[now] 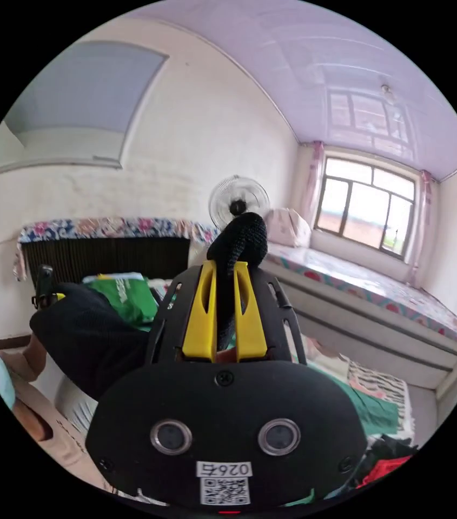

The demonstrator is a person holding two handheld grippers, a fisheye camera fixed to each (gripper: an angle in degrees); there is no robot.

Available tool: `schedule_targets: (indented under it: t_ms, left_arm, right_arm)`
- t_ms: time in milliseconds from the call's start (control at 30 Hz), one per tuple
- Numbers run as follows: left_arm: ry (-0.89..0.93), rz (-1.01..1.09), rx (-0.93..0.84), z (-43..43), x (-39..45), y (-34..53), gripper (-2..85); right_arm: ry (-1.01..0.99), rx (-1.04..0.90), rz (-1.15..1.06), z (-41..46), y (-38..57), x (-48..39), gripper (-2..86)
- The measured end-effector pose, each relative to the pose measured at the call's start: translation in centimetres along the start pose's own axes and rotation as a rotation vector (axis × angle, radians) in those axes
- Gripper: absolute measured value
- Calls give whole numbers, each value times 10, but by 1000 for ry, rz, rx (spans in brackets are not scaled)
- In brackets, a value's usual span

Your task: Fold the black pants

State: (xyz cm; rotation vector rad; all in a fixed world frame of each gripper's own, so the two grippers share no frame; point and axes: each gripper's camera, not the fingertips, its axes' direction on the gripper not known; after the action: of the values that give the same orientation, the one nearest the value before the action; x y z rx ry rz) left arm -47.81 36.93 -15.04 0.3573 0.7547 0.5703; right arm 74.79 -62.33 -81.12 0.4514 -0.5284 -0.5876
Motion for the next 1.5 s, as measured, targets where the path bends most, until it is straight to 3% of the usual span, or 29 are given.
schedule_targets:
  t_ms: [133, 233, 433, 533, 600, 667, 700, 733, 833, 867, 1000, 1100, 1167, 1233, 1333, 1400, 1500]
  left_arm:
    - [98, -193, -74, 97, -81, 9, 47]
    - [72, -246, -79, 133, -112, 1, 46]
    - [-110, -35, -11, 160, -93, -66, 50]
    - [-124, -114, 1, 191, -113, -66, 63]
    - [-104, -281, -95, 224, -145, -46, 79]
    - [-97, -582, -429, 271, -197, -2, 77]
    - [-98, -645, -510, 279, -208, 10, 73]
    - [-60, -705, -596, 284, -218, 27, 28]
    - [371, -698, -412, 268, -216, 13, -5]
    - [383, -648, -399, 259, -211, -10, -7]
    - [138, -275, -384, 225, -171, -115, -7]
    - [-50, 30, -221, 193, -133, -202, 1]
    - [-237, 274, -118, 183, -111, -258, 47]
    - [-361, 375, -93, 192, -115, -293, 81]
    - [-433, 315, -221, 230, -171, -349, 64]
    - [-409, 168, -357, 258, -229, -371, 27]
    - [-354, -186, -551, 288, -333, -375, 7]
  right_arm:
    - [90, -258, 38, 17, 75, 25, -1]
    - [55, -358, 115, 49, 122, 48, -4]
    - [-52, -177, 288, 73, 142, 75, -1]
    - [57, -168, 272, 95, 152, 79, 11]
    - [123, -266, 339, 119, 179, 89, 13]
    - [181, -358, 417, 132, 230, 93, -3]
    - [181, -361, 422, 131, 242, 90, -6]
    - [170, -375, 420, 127, 264, 80, -8]
    - [138, -381, 370, 112, 304, 39, -10]
    - [132, -346, 351, 104, 316, 18, -10]
    - [162, -164, 250, 79, 333, -55, -2]
    - [225, -37, 100, 74, 331, -121, 18]
    - [145, 9, 38, 88, 328, -162, -1]
    - [15, -23, 9, 109, 327, -184, -6]
    - [-138, -147, -15, 169, 328, -218, -4]
    - [-206, -207, -19, 210, 333, -237, 4]
    - [-365, -345, 41, 287, 344, -267, 89]
